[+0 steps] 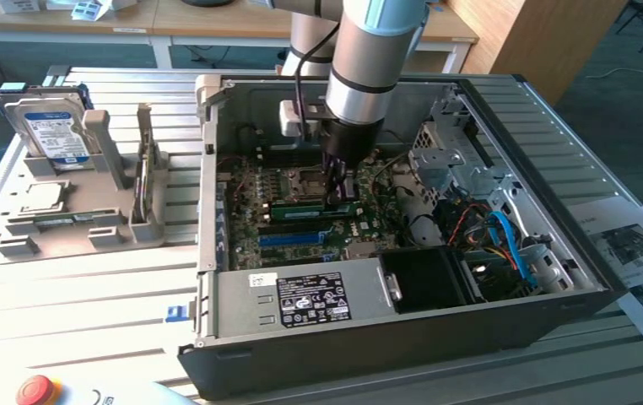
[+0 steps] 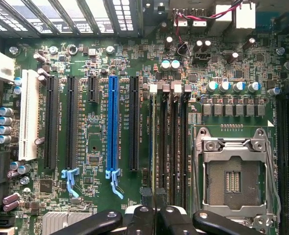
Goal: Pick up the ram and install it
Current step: 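Insert the ram into the slot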
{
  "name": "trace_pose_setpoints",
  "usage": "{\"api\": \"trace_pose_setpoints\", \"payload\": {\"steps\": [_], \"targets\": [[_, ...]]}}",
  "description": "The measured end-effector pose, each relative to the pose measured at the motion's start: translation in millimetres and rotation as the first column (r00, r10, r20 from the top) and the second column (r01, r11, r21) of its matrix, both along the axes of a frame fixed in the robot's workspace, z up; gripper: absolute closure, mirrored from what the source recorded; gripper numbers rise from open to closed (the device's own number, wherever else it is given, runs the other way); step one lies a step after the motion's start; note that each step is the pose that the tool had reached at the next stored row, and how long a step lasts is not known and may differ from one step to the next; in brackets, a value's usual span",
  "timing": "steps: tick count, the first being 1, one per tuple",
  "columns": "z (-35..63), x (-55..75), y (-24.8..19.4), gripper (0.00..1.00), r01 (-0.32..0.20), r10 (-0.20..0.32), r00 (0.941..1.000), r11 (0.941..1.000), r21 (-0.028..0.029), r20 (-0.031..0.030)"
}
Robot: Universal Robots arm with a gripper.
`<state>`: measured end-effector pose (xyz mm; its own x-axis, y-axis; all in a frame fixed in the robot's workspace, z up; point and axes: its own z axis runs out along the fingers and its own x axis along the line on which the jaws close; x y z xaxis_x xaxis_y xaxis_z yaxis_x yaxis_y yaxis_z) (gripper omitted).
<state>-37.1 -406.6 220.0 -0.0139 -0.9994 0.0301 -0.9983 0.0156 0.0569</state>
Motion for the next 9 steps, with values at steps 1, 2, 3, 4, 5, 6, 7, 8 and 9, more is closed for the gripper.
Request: {"api": "trace_pose_setpoints", "payload": {"steps": [1,2,3,4,5,6,7,8,9], "targets": [[0.0,0.0,0.0,0.88,0.000,0.000,1.0000,1.0000,0.0001,0.0000],[0.0,-0.1,0.0,0.88,0.000,0.000,1.0000,1.0000,0.0001,-0.0003],[0.0,-0.1,-0.1,0.87,0.000,0.000,1.0000,1.0000,0.0002,-0.0003],[-0.1,-0.1,-0.1,0.82,0.000,0.000,1.0000,1.0000,0.0003,-0.0002],[-0.1,-0.1,-0.1,0.82,0.000,0.000,1.0000,1.0000,0.0002,0.0000],[-0.1,0.0,-0.1,0.76,0.000,0.000,1.0000,1.0000,0.0001,0.0000],[0.0,0.0,-0.1,0.76,0.000,0.000,1.0000,1.0000,0.0001,0.0000],[0.0,0.0,-0.1,0.69,0.000,0.000,1.0000,1.0000,0.0000,0.0000],[0.0,0.0,-0.1,0.69,0.000,0.000,1.0000,1.0000,0.0000,-0.0001]]}}
